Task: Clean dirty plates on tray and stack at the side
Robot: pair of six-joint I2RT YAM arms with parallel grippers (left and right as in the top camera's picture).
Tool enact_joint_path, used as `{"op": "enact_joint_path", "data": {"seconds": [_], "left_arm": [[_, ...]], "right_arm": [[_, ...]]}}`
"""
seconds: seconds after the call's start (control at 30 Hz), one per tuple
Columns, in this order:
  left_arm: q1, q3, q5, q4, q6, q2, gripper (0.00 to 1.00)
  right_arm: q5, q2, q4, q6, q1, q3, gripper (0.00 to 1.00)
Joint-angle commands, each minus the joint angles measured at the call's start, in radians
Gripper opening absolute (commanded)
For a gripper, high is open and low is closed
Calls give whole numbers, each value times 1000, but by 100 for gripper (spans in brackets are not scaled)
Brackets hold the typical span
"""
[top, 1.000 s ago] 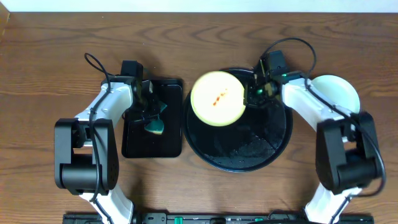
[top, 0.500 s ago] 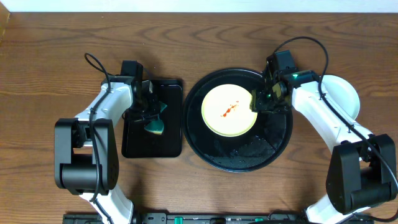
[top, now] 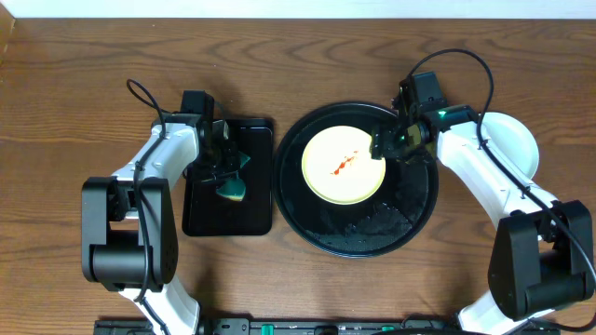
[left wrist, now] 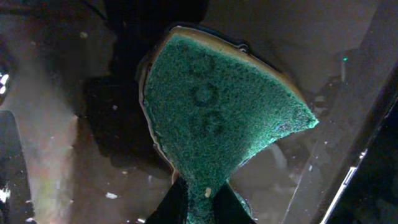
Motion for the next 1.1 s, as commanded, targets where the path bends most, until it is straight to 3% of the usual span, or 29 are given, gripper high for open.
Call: {"op": "enact_joint_path", "data": {"seconds": [0.0, 0.27, 0.37, 0.47, 0.6, 1.07], "left_arm": [[-5, -18, -14, -22, 17, 50, 7], [-5, -18, -14, -22, 17, 50, 8], [-5, -18, -14, -23, 17, 50, 8], [-5, -18, -14, -22, 17, 50, 7], [-5, -19, -14, -22, 17, 50, 7], [-4, -11, -14, -24, 17, 22, 7]], "right_arm": [[13, 40, 24, -3, 12, -31, 72], [4, 133, 68, 27, 16, -67, 60], [-3, 162, 70, 28, 19, -67, 47], [-3, 173, 69, 28, 19, -67, 24], [-7, 172, 70, 28, 19, -67, 1], [-14, 172, 63, 27, 19, -67, 1]]}}
